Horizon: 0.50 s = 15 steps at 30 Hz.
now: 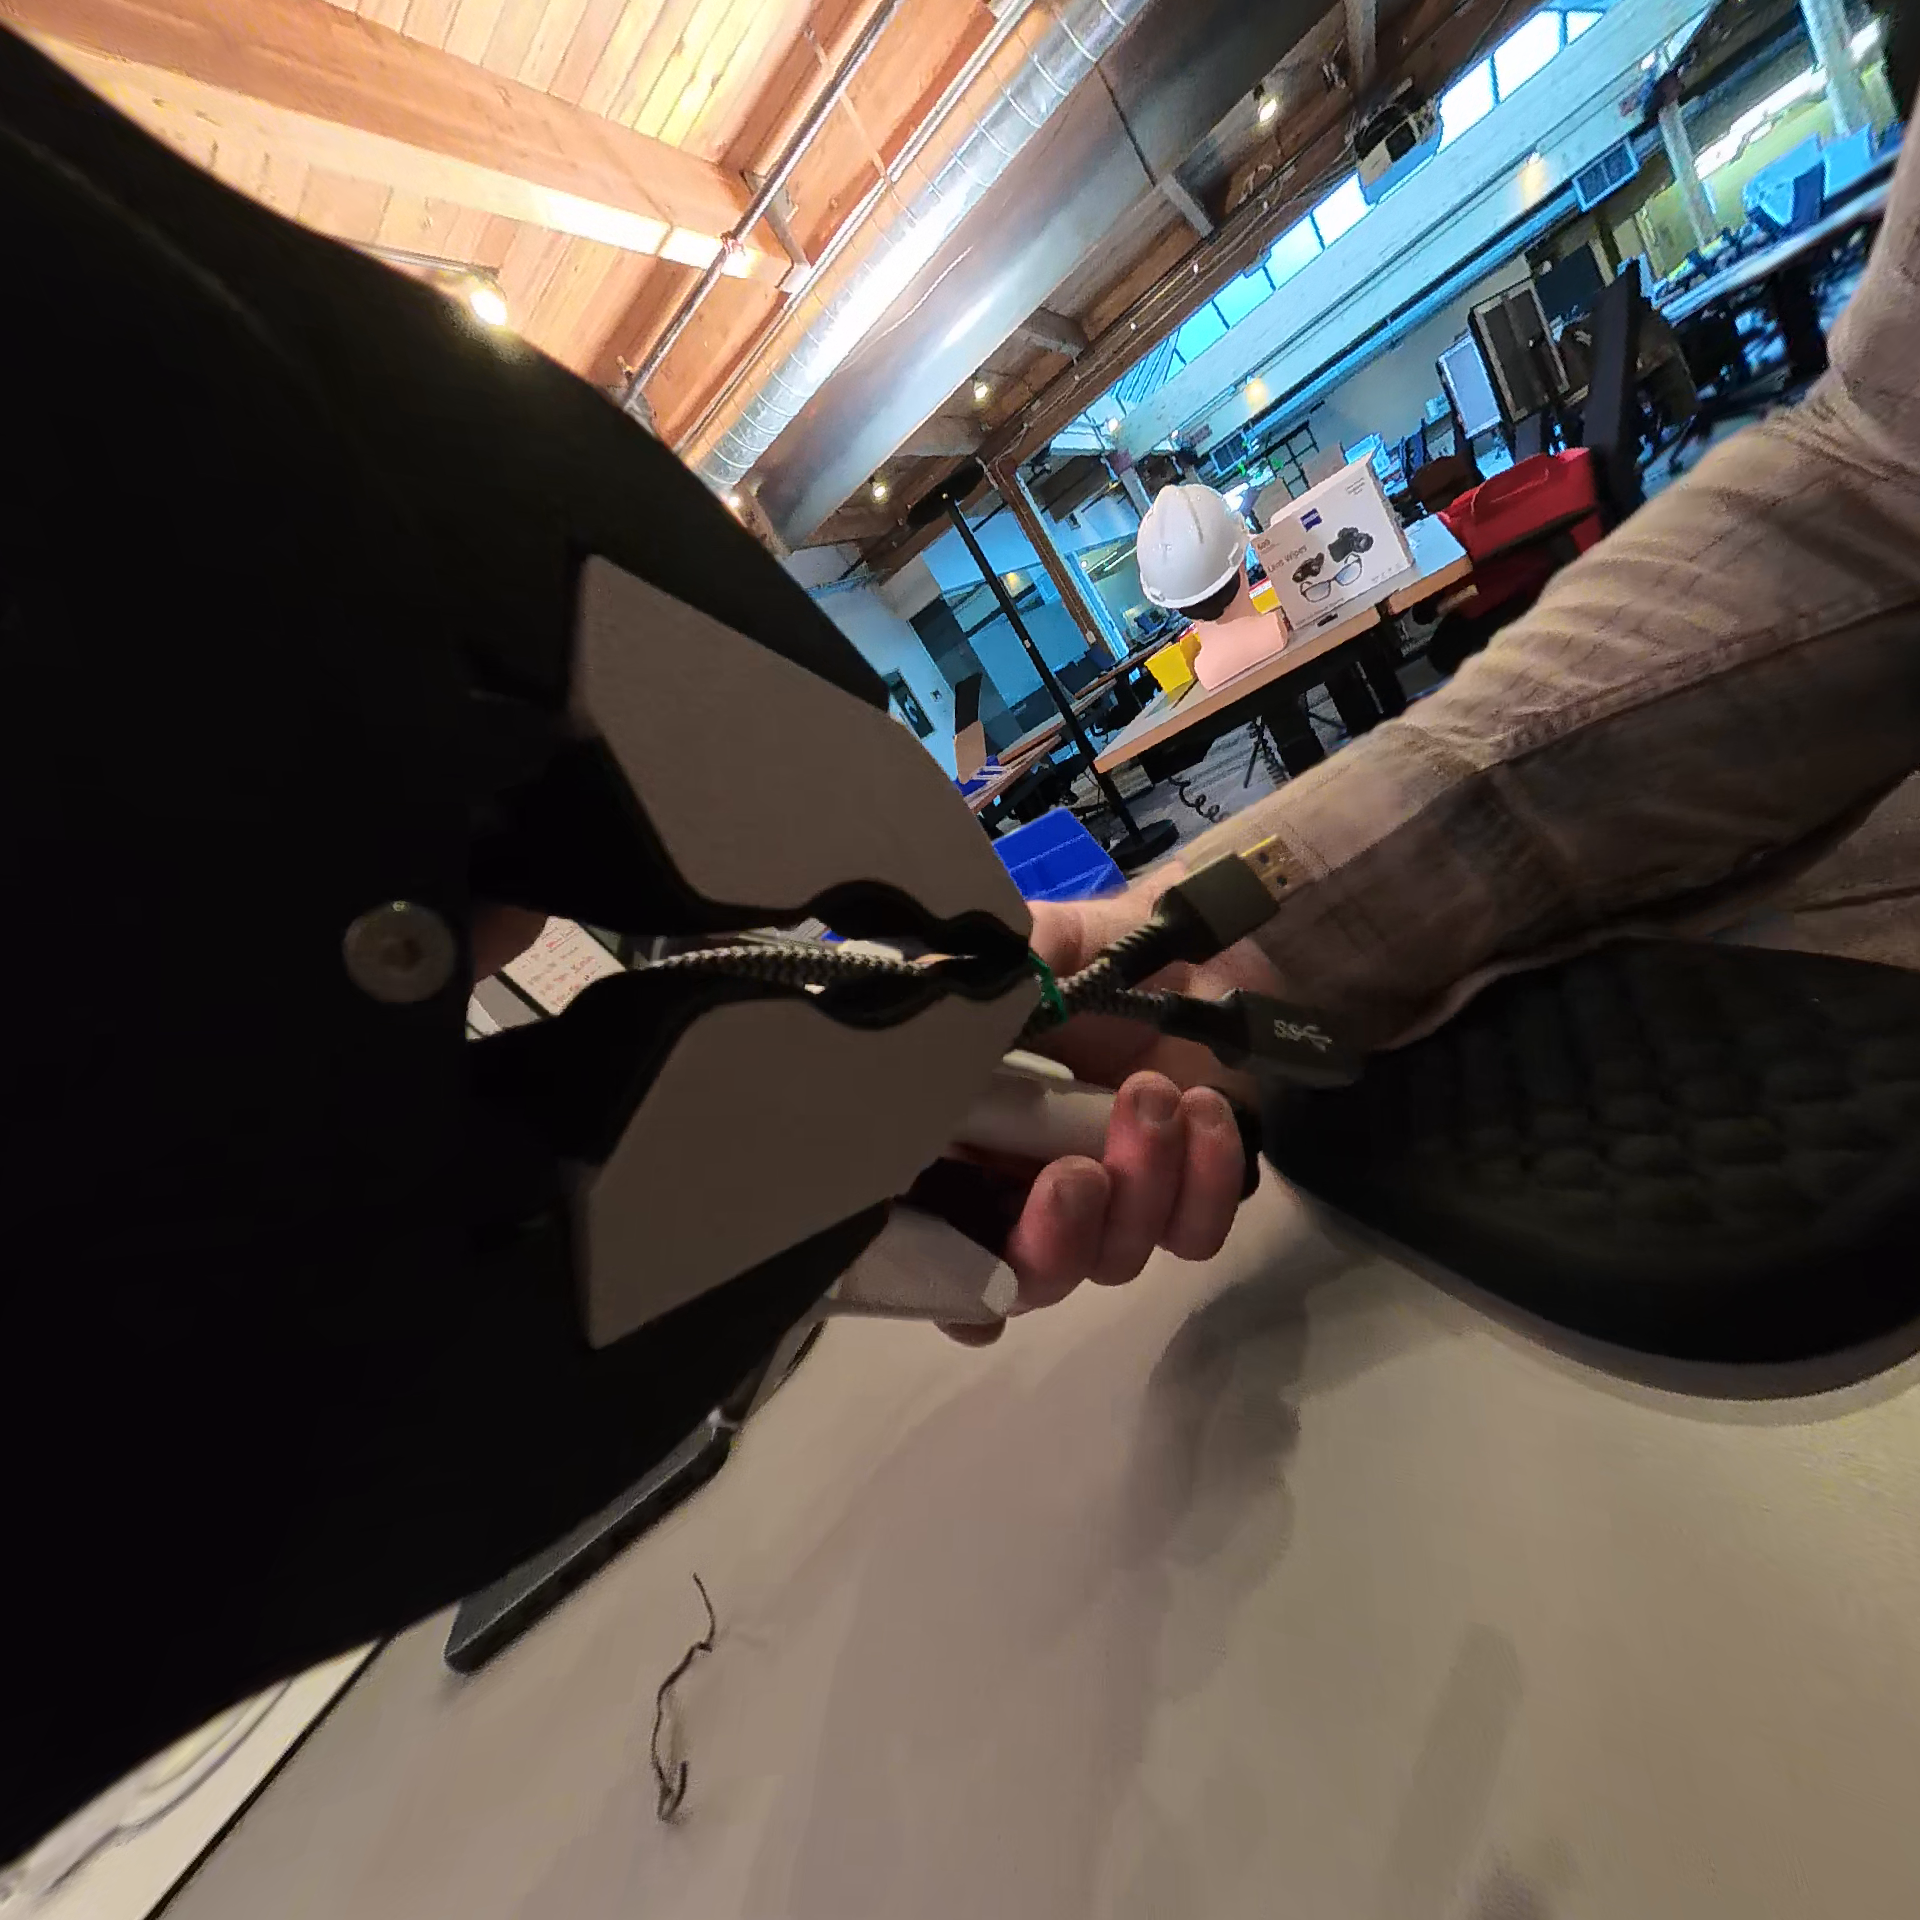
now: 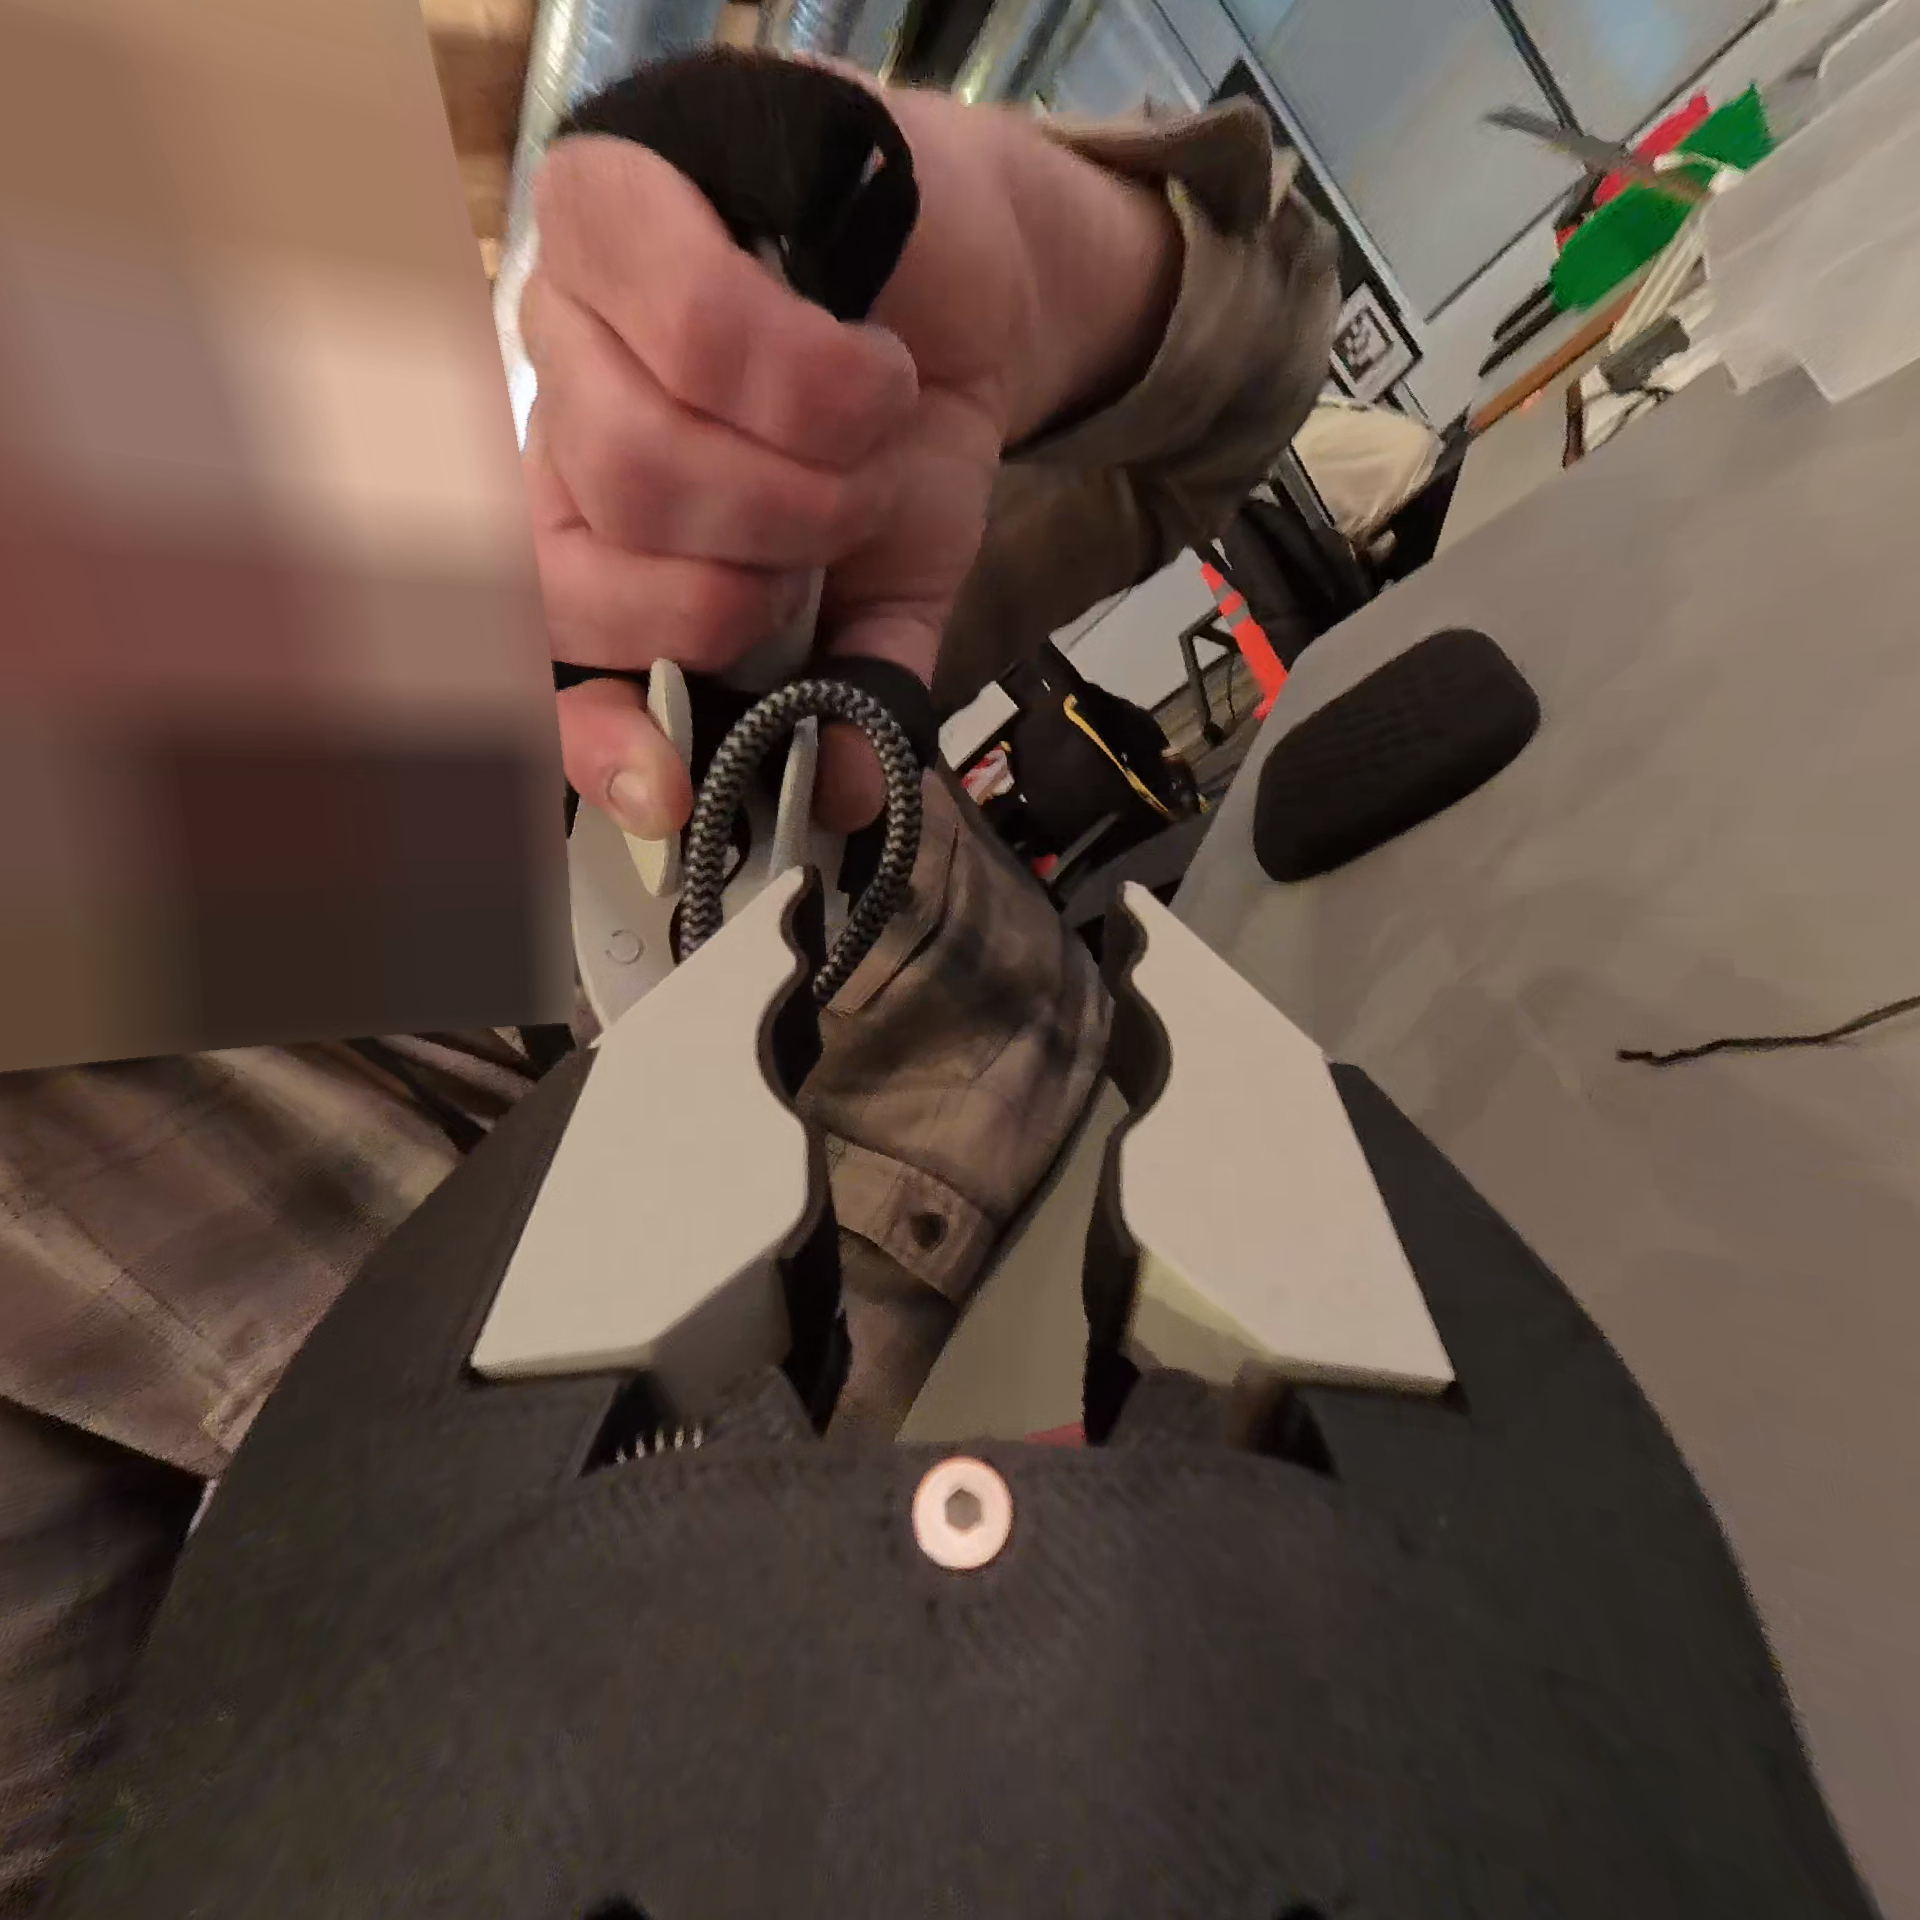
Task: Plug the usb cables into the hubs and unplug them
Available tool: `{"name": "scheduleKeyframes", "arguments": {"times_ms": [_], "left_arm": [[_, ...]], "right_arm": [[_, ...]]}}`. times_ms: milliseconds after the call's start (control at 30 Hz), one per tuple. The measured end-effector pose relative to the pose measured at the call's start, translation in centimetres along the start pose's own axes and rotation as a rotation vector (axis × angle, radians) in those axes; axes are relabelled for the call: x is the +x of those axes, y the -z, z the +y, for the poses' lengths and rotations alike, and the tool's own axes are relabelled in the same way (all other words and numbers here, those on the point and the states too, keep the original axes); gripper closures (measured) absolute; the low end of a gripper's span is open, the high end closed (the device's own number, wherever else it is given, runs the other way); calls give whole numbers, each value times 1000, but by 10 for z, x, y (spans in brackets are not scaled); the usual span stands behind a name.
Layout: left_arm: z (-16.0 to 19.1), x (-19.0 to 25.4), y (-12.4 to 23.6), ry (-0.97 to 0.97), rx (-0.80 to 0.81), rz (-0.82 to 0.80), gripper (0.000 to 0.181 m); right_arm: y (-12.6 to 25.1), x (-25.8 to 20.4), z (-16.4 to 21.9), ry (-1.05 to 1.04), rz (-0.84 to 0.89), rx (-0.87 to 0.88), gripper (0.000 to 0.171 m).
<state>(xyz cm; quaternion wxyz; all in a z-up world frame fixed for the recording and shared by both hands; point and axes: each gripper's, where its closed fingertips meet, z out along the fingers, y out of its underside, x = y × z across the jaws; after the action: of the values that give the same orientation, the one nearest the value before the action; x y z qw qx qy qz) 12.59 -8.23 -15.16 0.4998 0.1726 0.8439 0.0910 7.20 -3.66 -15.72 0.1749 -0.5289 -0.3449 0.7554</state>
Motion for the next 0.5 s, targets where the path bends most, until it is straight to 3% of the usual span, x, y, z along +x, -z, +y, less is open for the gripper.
{"name": "scheduleKeyframes", "arguments": {"times_ms": [233,500], "left_arm": [[0,6,-8,-2,-9,16,180],[36,2,-9,89,-156,-55,181]], "right_arm": [[1,5,-8,104,91,20,167],[45,-9,-63,376,334,243,169]]}}
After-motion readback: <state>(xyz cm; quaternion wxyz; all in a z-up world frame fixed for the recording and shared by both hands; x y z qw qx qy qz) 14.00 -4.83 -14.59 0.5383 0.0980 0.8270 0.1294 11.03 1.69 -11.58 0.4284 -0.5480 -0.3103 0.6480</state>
